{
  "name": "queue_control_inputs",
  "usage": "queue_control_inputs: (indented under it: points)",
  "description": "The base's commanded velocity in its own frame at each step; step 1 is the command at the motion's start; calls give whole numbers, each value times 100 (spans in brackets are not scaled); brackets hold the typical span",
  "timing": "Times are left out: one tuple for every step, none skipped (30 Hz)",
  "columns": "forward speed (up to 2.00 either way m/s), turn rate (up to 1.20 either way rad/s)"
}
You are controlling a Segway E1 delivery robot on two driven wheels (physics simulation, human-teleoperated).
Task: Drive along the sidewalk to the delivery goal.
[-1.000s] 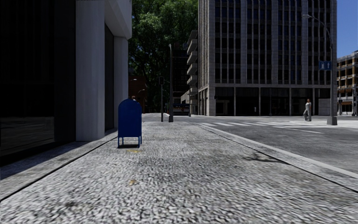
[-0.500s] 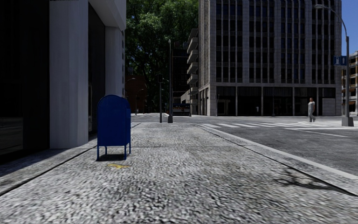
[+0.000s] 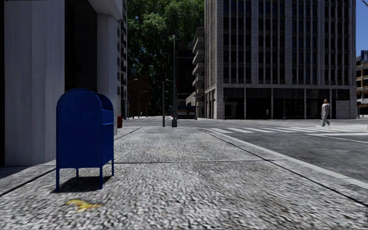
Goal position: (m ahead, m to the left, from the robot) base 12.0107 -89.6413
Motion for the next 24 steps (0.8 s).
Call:
queue_control_inputs:
  points:
    - [200,0]
    - [200,0]
    - [200,0]
    - [200,0]
    - [200,0]
    - [200,0]
    - [200,0]
    - [200,0]
    - [200,0]
    - [200,0]
    - [200,0]
    - [200,0]
    - [200,0]
    - [200,0]
    - [200,0]
    - [200,0]
    - [200,0]
    - [200,0]
    - [200,0]
    - [200,0]
    - [200,0]
    - [200,0]
    - [200,0]
    - [200,0]
